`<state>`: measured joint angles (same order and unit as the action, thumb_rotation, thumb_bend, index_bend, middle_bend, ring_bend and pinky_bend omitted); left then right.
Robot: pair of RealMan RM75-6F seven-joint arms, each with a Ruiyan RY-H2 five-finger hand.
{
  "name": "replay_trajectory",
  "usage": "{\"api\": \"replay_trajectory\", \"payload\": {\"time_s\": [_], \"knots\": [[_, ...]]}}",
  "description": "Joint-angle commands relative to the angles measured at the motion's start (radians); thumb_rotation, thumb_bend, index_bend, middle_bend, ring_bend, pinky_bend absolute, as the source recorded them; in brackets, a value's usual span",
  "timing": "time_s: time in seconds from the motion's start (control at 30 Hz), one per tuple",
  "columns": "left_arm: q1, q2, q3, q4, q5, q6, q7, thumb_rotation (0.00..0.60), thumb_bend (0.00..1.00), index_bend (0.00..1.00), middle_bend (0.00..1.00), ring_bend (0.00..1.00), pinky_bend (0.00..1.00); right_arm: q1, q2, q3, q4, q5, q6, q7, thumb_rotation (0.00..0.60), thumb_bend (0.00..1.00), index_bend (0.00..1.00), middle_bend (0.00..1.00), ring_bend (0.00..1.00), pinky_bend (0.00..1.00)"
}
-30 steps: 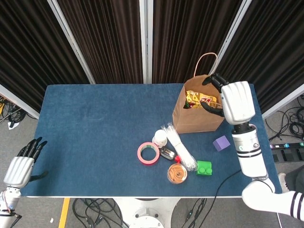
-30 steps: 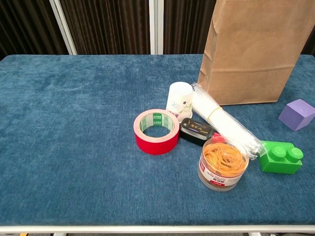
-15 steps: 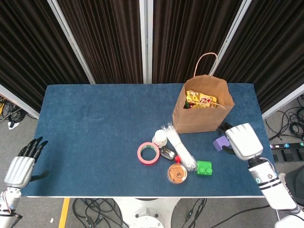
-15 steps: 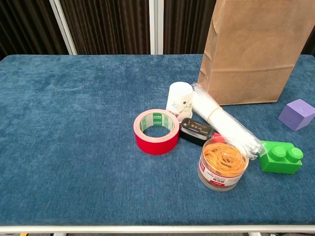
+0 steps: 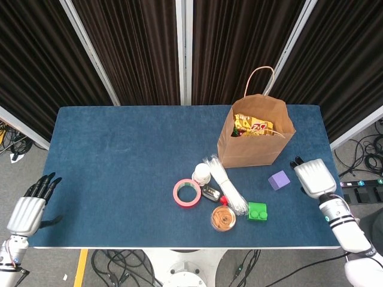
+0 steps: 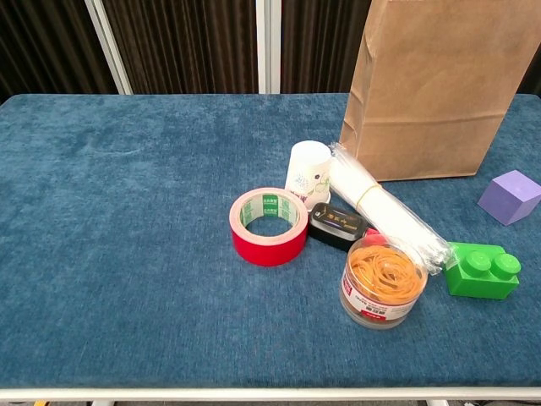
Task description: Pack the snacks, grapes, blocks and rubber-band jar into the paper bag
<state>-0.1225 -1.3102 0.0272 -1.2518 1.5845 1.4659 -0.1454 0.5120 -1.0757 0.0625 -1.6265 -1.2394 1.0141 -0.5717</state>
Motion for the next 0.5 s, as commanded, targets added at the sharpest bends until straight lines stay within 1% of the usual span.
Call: {"api": "replay_trajectory", "payload": {"time_s": [0.03,0.17,0.33,0.5], "knots": [[-0.003,0.000,-0.001,0.002,-0.002,-0.004,0.001,0.600,0.11,0.12,0.12,0.02,0.21,0.032,-0.085,-0.009,0.101,0.039,-0.056,-0.027,0.600,0.00,0.37,0.29,0.85,0.88],[0.001,-0.001,0.001,0.007,-0.002,-0.001,0.001,0.600,0.11,0.12,0.12,0.02,0.21,0.045,-0.150,-0.016,0.173,0.032,-0.073,-0.017,0.600,0.00,0.37,0.28,0.85,0.88],[0.000,-0.003,0.002,0.013,-0.003,-0.005,-0.002,0.600,0.11,0.12,0.12,0.02,0.21,0.054,-0.202,-0.017,0.233,0.019,-0.082,0.012,0.600,0.00,0.37,0.28,0.85,0.88],[0.002,-0.005,0.004,0.017,-0.001,-0.004,-0.004,0.600,0.11,0.12,0.12,0.02,0.21,0.064,-0.248,-0.018,0.287,0.037,-0.108,0.020,0.600,0.00,0.37,0.28,0.84,0.88]]}}
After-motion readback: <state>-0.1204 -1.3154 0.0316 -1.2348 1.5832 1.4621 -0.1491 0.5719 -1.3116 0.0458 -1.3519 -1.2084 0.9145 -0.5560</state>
